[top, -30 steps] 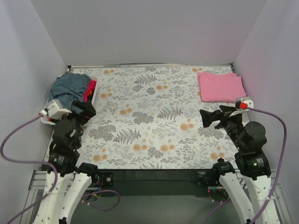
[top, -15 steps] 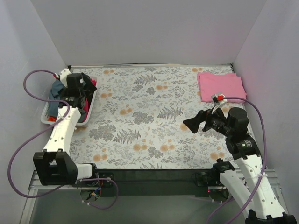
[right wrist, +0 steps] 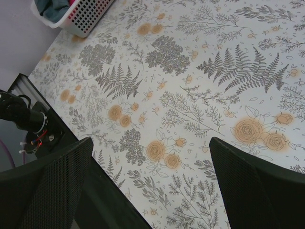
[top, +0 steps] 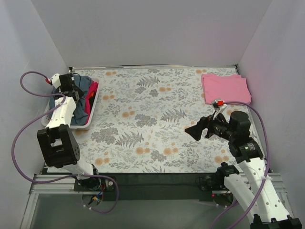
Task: Fold and stack the t-shirts
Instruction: Grab the tshirt from the pile, then move the tshirt to the center of the board
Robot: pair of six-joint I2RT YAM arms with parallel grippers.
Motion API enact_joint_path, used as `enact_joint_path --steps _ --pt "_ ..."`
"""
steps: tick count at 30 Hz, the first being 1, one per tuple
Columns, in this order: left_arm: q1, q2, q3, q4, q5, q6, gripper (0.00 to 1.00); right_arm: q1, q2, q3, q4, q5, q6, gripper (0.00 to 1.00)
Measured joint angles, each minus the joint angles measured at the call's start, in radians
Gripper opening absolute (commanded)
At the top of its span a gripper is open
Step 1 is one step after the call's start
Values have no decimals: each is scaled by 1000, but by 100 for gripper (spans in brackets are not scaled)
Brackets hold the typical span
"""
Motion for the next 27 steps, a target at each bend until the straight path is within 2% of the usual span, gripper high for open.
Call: enact_joint_path --steps 1,3,4,5,9,13,18,23,27 --pt "0 3 0 5 4 0 28 0 0 0 -1 0 -2 98" --pt "0 0 2 11 13 10 15 0 1 0 -3 0 -3 98" --pt "0 -4 5 12 16 16 5 0 1 0 -5 0 -3 98" --pt "-3 -10 10 11 16 23 3 0 1 0 -6 0 -3 98" --pt "-33 -56 57 2 -1 71 2 0 1 0 -16 1 -5 98" --pt "-132 -115 169 0 -30 124 2 0 7 0 -29 2 -6 98" --pt "-320 -174 328 18 -25 169 2 0 14 0 -31 4 -6 98" --pt "-531 -180 459 26 55 169 3 0 19 0 -37 8 -6 98" --pt "-694 -178 496 26 152 136 5 0 18 2 -40 14 -6 98"
